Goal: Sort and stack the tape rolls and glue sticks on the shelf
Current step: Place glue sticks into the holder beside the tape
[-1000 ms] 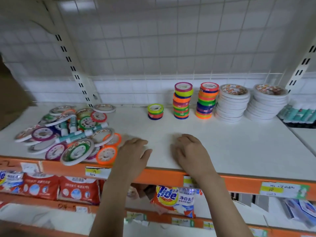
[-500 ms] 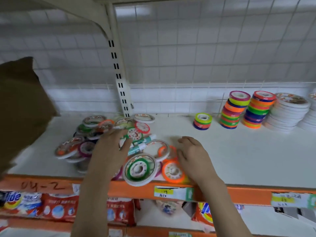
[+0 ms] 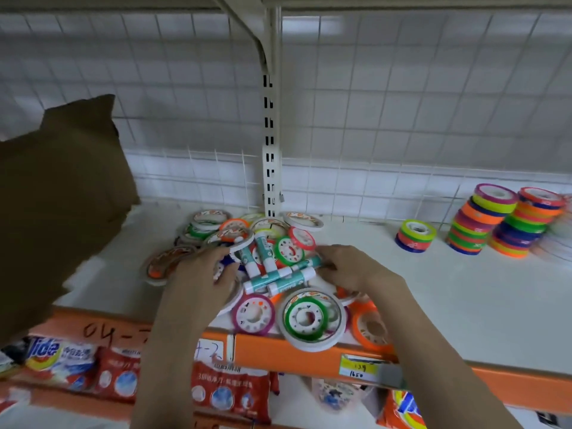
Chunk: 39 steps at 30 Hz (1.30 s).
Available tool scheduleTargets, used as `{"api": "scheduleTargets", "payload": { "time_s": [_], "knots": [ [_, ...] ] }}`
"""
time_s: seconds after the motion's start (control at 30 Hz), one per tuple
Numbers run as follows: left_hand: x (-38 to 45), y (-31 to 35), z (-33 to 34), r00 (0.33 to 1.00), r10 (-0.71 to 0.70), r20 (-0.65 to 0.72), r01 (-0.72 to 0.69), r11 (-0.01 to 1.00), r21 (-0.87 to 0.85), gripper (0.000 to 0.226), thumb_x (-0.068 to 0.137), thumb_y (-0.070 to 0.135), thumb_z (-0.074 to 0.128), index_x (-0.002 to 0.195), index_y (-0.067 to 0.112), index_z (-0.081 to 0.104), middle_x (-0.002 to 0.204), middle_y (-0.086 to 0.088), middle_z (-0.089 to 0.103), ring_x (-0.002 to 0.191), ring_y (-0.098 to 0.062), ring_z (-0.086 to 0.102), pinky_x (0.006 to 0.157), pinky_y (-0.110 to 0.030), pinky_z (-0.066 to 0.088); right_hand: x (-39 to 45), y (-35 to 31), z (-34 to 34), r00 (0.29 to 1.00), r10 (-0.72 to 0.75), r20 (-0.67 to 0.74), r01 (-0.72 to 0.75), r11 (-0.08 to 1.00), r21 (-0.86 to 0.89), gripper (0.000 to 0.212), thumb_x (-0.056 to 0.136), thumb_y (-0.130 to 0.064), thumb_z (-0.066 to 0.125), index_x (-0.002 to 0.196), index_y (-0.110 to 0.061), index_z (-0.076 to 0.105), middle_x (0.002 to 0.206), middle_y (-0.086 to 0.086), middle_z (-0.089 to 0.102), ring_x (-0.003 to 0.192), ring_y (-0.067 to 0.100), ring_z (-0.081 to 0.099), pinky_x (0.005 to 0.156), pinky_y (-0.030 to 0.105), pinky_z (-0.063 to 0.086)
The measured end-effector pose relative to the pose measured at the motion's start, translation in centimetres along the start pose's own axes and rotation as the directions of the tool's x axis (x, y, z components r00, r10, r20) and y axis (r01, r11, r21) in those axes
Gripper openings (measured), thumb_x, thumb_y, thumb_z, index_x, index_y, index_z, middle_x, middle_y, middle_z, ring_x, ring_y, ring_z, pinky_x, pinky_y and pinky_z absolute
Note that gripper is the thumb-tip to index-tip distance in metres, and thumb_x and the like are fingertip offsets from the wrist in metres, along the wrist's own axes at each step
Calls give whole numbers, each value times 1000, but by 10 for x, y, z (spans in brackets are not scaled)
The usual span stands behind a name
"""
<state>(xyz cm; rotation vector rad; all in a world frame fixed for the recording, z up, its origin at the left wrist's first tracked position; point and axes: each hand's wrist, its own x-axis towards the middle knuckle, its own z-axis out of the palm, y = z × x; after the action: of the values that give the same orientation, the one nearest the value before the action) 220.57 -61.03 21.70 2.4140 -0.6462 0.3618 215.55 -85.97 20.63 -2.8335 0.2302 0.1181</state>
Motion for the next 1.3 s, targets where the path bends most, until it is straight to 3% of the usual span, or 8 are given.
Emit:
{"api": "scheduleTargets", "payload": {
  "time_s": [0.17, 0.4, 0.53, 0.8, 0.93, 1.07, 1.17, 1.3],
  "knots": [
    [0, 7, 11, 996, 30, 85, -30, 1000, 0, 16, 88, 27, 60, 90, 11, 58, 74, 0, 61, 77, -21, 61, 62, -32, 48, 2, 3, -4, 993, 46, -108, -50, 998, -36, 29, 88, -25, 56, 115, -15, 49, 107, 9, 61, 97, 27, 56, 73, 32, 42],
    [3, 25, 29, 984, 76, 162, -71, 997, -41, 32, 88, 30, 61, 118, 18, 60, 107, 1, 62, 92, -15, 59, 80, -31, 49, -19, 12, -12, 956, 8, -292, 5, 999, 46, 24, 86, -26, 62, 107, -15, 57, 103, 4, 63, 94, 23, 56, 77, 35, 46],
    [6, 34, 41, 977, 99, 187, -91, 995, -48, 13, 86, 24, 64, 98, 17, 64, 103, 2, 60, 88, -13, 56, 78, -31, 49, -45, 16, -5, 859, 53, -509, 42, 984, 174, 22, 87, -19, 63, 108, -15, 61, 100, 1, 59, 92, 18, 58, 76, 33, 47],
    [11, 52, 60, 957, 106, 271, -142, 983, 118, 39, 90, 40, 54, 125, 22, 55, 128, 0, 47, 118, -20, 41, 100, -36, 37, -74, 24, 7, 689, 69, -722, 98, 977, 187, 34, 86, -1, 61, 118, -12, 63, 100, 4, 53, 80, 8, 49, 71, 14, 37],
    [20, 62, 71, 918, 107, 382, -198, 958, 207, 44, 92, 47, 48, 127, 21, 53, 132, -1, 42, 125, -24, 33, 104, -38, 31, -84, 29, 8, 642, 51, -765, 101, 984, 150, 43, 80, 7, 64, 120, -7, 61, 100, 10, 57, 87, 12, 46, 69, 21, 40],
    [26, 66, 76, 902, 89, 423, -220, 937, 272, 31, 93, 42, 48, 100, 18, 66, 114, -2, 53, 112, -25, 43, 91, -38, 38, -96, 41, 10, 644, 85, -761, 95, 977, 190, 38, 83, 1, 62, 121, -6, 59, 107, 8, 59, 90, 18, 57, 74, 16, 37],
    [28, 71, 73, 923, 104, 371, -194, 957, 216, 26, 90, 39, 55, 74, 19, 57, 86, 2, 56, 94, -23, 54, 78, -35, 40, -107, 56, 11, 654, 111, -748, 75, 975, 211, 26, 85, -4, 58, 111, -6, 63, 106, 6, 59, 90, 24, 61, 75, 17, 39],
    [29, 98, 68, 953, 142, 269, -174, 980, 98, 16, 89, 32, 60, 93, 16, 61, 88, -1, 63, 85, -21, 57, 68, -31, 43, -122, 75, 7, 655, 128, -745, 59, 974, 219, 30, 82, -15, 49, 108, -7, 63, 100, 4, 60, 90, 21, 60, 75, 20, 42]
  ]
}}
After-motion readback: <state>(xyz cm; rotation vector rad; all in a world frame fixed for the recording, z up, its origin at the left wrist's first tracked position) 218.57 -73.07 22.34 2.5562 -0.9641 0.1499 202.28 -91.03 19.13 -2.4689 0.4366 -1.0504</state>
